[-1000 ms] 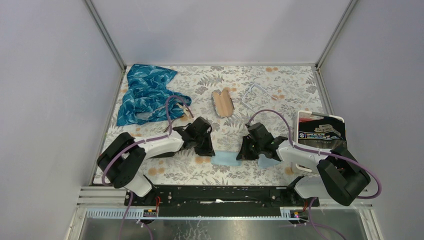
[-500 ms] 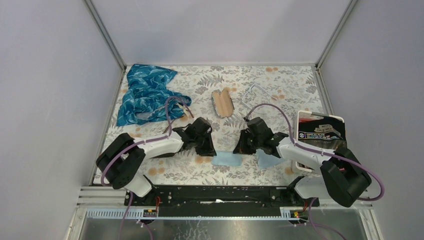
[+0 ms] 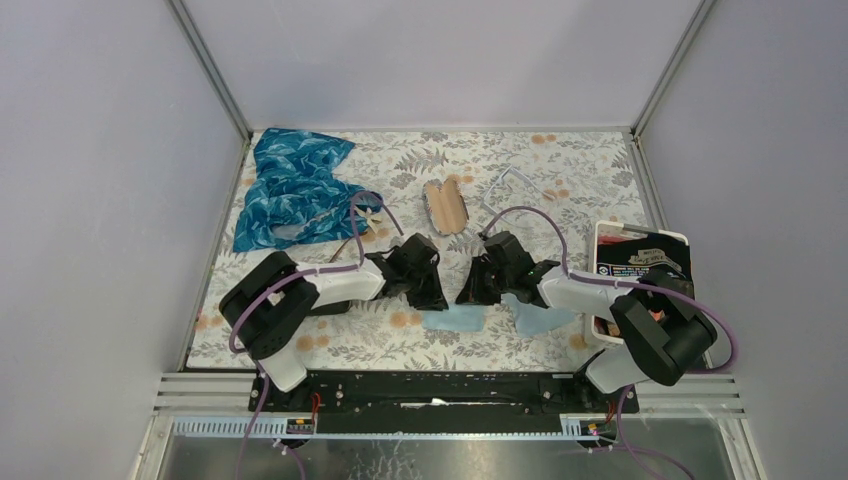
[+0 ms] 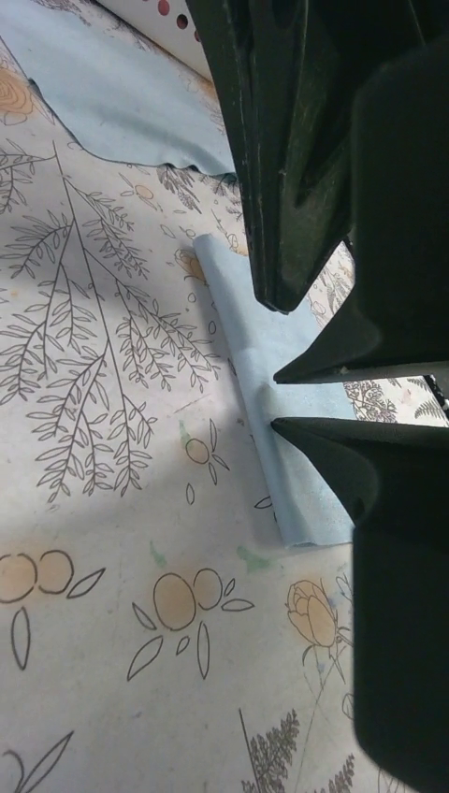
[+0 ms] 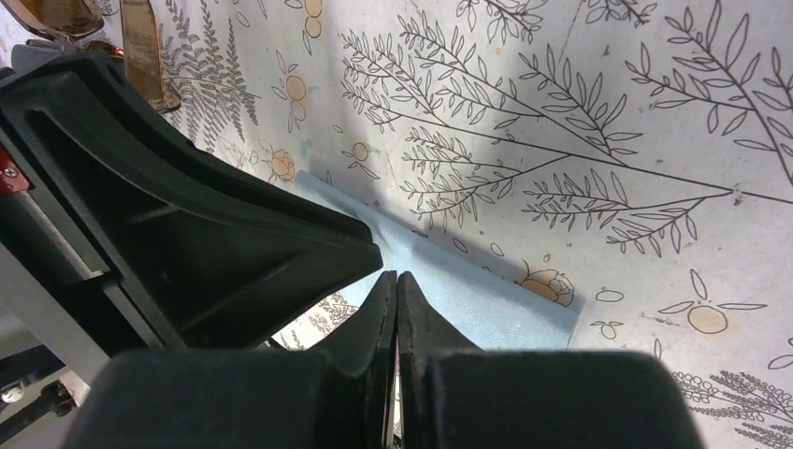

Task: Organize the sunglasses
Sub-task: Fold the glasses cleaning cloth at the center of the board, then adjust the sunglasses case at the center of the board.

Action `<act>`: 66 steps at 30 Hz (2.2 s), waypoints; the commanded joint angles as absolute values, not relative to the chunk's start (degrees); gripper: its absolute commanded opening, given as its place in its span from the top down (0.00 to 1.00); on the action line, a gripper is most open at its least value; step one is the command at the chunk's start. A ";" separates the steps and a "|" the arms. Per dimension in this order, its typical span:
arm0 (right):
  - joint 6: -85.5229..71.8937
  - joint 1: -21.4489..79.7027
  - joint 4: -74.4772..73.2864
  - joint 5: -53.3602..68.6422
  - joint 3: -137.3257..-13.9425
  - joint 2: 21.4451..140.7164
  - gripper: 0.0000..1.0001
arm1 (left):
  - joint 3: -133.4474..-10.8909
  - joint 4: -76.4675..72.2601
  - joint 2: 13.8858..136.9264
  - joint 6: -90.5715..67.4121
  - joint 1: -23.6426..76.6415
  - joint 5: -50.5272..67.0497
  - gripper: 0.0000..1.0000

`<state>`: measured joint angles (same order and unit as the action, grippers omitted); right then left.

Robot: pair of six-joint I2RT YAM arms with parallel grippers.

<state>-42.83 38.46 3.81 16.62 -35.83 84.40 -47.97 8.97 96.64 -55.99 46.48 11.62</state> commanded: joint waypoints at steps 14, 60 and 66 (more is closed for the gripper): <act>-39.65 36.14 0.91 10.78 -29.68 80.67 0.99 | -42.81 7.21 95.11 -56.22 44.18 9.20 0.76; -32.50 33.77 -17.26 -4.89 -36.86 61.92 0.72 | -93.37 29.81 119.54 -42.19 27.87 -3.97 0.28; -32.81 33.83 -17.37 -4.62 -36.71 61.83 0.72 | -93.52 28.60 122.66 -42.12 27.00 -1.20 0.47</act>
<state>-32.84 34.06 -16.60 -3.25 -35.90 62.83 -91.83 27.94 121.45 -44.12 27.53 -3.42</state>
